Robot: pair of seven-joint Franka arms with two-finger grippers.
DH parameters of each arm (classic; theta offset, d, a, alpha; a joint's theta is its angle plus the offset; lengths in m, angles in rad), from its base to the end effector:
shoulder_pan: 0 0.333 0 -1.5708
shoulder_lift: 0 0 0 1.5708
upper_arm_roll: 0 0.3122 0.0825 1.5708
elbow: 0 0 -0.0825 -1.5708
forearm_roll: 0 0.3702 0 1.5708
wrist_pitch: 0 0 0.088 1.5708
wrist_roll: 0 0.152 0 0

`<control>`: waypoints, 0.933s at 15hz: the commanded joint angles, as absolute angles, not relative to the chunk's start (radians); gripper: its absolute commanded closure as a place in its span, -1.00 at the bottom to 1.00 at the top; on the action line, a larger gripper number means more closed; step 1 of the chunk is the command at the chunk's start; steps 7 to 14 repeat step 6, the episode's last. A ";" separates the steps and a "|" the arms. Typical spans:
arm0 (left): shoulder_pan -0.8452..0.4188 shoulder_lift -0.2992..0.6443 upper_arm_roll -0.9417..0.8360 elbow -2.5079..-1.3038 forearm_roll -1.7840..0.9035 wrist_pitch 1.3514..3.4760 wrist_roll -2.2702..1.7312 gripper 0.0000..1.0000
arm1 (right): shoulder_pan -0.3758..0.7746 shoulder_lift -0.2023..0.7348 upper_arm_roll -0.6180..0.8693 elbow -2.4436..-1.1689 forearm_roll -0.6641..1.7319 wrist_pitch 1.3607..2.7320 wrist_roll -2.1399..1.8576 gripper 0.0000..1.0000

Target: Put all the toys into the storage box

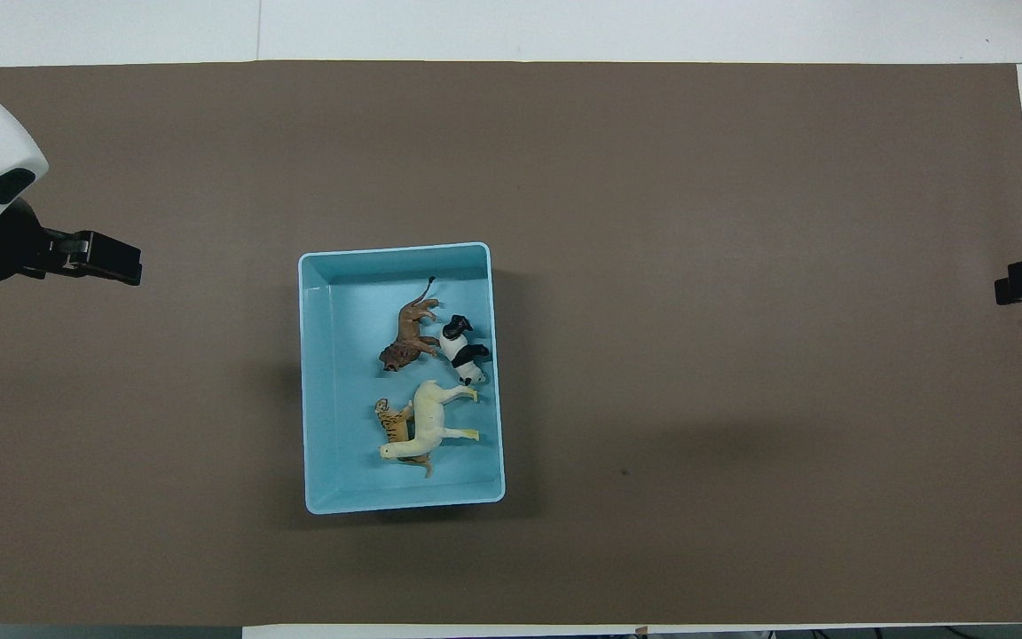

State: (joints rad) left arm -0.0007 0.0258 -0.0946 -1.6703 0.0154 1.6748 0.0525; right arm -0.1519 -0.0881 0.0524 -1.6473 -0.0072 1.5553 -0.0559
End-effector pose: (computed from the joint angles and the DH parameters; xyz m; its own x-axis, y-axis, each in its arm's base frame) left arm 0.5506 -0.0499 0.5248 0.9886 -0.1488 -0.0218 -0.1491 -0.9888 -0.0117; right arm 0.5088 -0.0508 0.5856 0.9990 -0.0439 -0.0047 -0.0439 -0.9990 0.0116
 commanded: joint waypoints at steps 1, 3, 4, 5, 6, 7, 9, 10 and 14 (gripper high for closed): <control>0.008 0.012 -0.098 -1.675 0.008 1.664 0.044 -1.00 | -0.167 -0.097 0.061 -1.638 -0.002 1.545 -0.075 -1.00; 0.006 0.012 -0.098 -1.675 0.008 1.664 0.044 -1.00 | -0.167 -0.098 0.063 -1.640 -0.002 1.545 -0.074 -1.00; 0.006 0.012 -0.098 -1.675 0.008 1.666 0.044 -1.00 | -0.167 -0.098 0.063 -1.640 -0.002 1.543 -0.074 -1.00; 0.006 0.011 -0.098 -1.675 0.008 1.667 0.044 -1.00 | -0.167 -0.098 0.063 -1.641 -0.002 1.545 -0.072 -1.00; 0.006 0.011 -0.100 -1.672 0.008 1.667 0.043 -1.00 | -0.167 -0.098 0.063 -1.643 0.000 1.545 -0.072 -1.00; 0.006 0.011 -0.100 -1.672 0.008 1.667 0.043 -1.00 | -0.167 -0.098 0.063 -1.643 0.000 1.545 -0.072 -1.00; 0.006 0.011 -0.100 -1.672 0.008 1.667 0.043 -1.00 | -0.167 -0.098 0.063 -1.643 0.000 1.545 -0.072 -1.00; 0.006 0.011 -0.100 -1.672 0.008 1.667 0.043 -1.00 | -0.167 -0.098 0.063 -1.643 0.000 1.545 -0.072 -1.00; 0.006 0.011 -0.100 -1.672 0.008 1.667 0.043 -1.00 | -0.167 -0.098 0.063 -1.643 0.000 1.545 -0.072 -1.00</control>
